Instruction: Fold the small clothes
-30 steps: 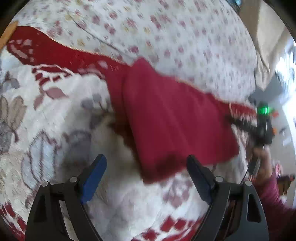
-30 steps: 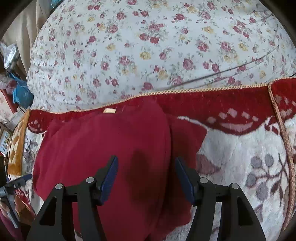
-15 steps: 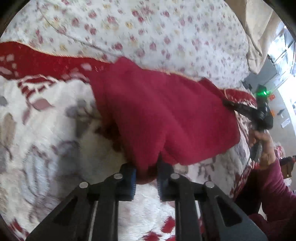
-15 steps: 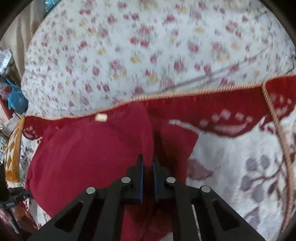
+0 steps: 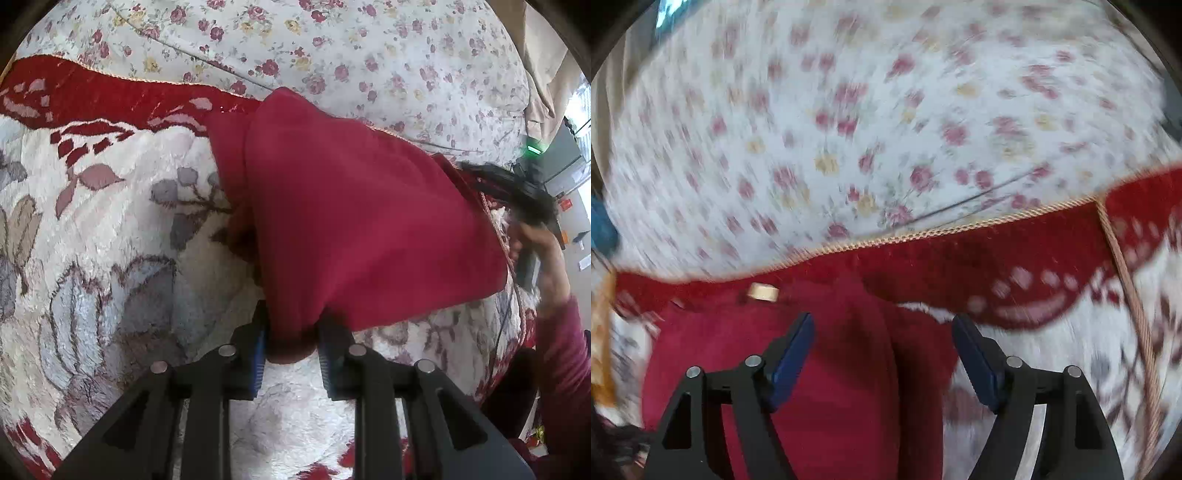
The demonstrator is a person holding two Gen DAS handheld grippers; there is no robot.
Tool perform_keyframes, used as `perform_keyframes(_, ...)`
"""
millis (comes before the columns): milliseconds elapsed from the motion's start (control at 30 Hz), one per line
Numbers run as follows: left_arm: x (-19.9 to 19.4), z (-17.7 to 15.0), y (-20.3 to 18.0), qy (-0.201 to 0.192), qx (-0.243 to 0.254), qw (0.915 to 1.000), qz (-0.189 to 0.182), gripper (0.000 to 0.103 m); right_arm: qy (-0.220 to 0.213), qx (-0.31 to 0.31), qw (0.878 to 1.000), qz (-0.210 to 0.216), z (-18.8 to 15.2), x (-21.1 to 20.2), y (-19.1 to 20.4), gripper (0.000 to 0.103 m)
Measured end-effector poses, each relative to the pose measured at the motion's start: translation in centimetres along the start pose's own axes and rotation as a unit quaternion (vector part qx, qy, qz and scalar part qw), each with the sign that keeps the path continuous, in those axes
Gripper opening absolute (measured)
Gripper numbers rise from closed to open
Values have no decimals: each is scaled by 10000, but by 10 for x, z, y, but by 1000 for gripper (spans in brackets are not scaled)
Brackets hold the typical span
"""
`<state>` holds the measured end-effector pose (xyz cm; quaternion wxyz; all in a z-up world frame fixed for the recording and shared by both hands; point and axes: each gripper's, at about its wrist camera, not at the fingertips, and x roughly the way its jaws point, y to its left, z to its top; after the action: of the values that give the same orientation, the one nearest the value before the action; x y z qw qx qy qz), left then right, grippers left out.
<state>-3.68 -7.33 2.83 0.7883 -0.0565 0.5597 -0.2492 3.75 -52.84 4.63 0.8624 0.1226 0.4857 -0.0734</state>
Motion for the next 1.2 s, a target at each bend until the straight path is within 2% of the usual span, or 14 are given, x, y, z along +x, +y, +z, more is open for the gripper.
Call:
perform_keyframes(33,0,1,0,3,10,10000,20,24,262,24,9996,75,3,18,2,31)
perform_keyframes(67,1,1,-1,10,8,10000,29,24,451,-33,9987,247,5,27,6,7)
perform_keyframes(200,0,4,-4,-52,85,9999,68,32,-435,-413,9982,-76,7,2,15,7)
perform_keyframes(300,9,9,-2,-15,-8,9997,226,44,139,-38,9993,-350,6,33,-1,8)
perform_keyframes(400,6,8,-2,-33,-10,9997,245,48,-87,20,9990,-429,4,16,9,24)
perform_keyframes(433,4,7,-2,-71,18,9996,283,50,-277,12,9991,-332,4,-1,19,36)
perform_keyframes(533,5,4,0,-29,-17,9995,299,52,-490,-477,9973,273,4,-32,70,46)
perform_keyframes(667,4,3,1,-28,-51,9996,277,52,242,-1076,9783,1755,-1,-21,171,48)
perform_keyframes(833,5,2,2,-40,-54,9996,273,53,988,-1307,9683,1885,-11,31,259,62)
perform_keyframes(967,6,0,4,-61,-32,9997,240,54,1521,-1180,9669,1676,-22,75,288,62)
perform_keyframes(1000,5,0,5,-71,-28,9997,219,54,1424,-1359,9682,1541,-21,84,290,52)
perform_keyframes(1033,5,-1,6,-72,-37,9998,199,54,1271,-1575,9700,1345,-23,83,295,23)
perform_keyframes(1100,2,-2,8,-65,-50,9998,157,54,1109,-1891,9681,1213,-24,82,304,11)
perform_keyframes(1200,-3,-3,14,-95,-58,9998,158,54,831,-1963,9676,1355,-21,72,313,9)
